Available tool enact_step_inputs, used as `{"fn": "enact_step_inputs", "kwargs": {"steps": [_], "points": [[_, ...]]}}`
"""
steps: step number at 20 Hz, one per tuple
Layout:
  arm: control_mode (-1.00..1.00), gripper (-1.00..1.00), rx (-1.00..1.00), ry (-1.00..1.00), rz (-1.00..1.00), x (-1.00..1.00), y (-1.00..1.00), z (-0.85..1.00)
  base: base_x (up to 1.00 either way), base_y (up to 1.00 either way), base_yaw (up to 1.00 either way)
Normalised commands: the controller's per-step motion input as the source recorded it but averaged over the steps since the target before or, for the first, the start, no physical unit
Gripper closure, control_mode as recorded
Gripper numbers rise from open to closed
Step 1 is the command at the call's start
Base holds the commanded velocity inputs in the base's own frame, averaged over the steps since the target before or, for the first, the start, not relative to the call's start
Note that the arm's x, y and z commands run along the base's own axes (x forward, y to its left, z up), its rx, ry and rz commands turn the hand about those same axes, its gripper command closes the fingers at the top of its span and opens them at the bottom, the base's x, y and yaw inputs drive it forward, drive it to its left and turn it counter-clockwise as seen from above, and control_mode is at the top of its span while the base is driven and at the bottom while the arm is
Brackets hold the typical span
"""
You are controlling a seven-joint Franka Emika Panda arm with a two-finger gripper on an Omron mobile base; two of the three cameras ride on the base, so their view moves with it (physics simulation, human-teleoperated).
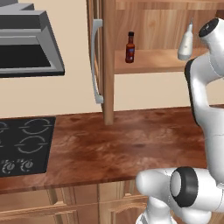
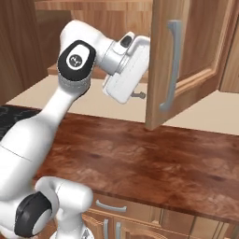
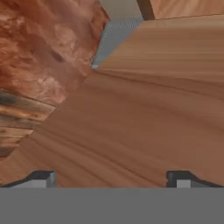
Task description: Move the condiment bottle and oil and vinegar bottle from the cabinet to the dining counter.
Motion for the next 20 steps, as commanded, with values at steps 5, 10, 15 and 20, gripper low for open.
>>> {"fn": "enact_step_inputs", "kwargs": {"steps": [5,10,15,20], "points": [[-1.0,-1.0,0.0,0.02,-0.15,-0.84,-0.74,-0.12,0.0,0.0,0.0],[-1.0,-1.0,0.0,0.12,-0.14,-0.19,-0.51,-0.04,0.0,0.0,0.0],[-1.0,-1.0,-0.03,0.13,-0.09,-0.01,-0.17,-0.05,0.0,0.0,0.0],[-1.0,-1.0,-0.07,0.0,0.0,-0.37,0.36,-0.11,0.0,0.0,0.0]]}}
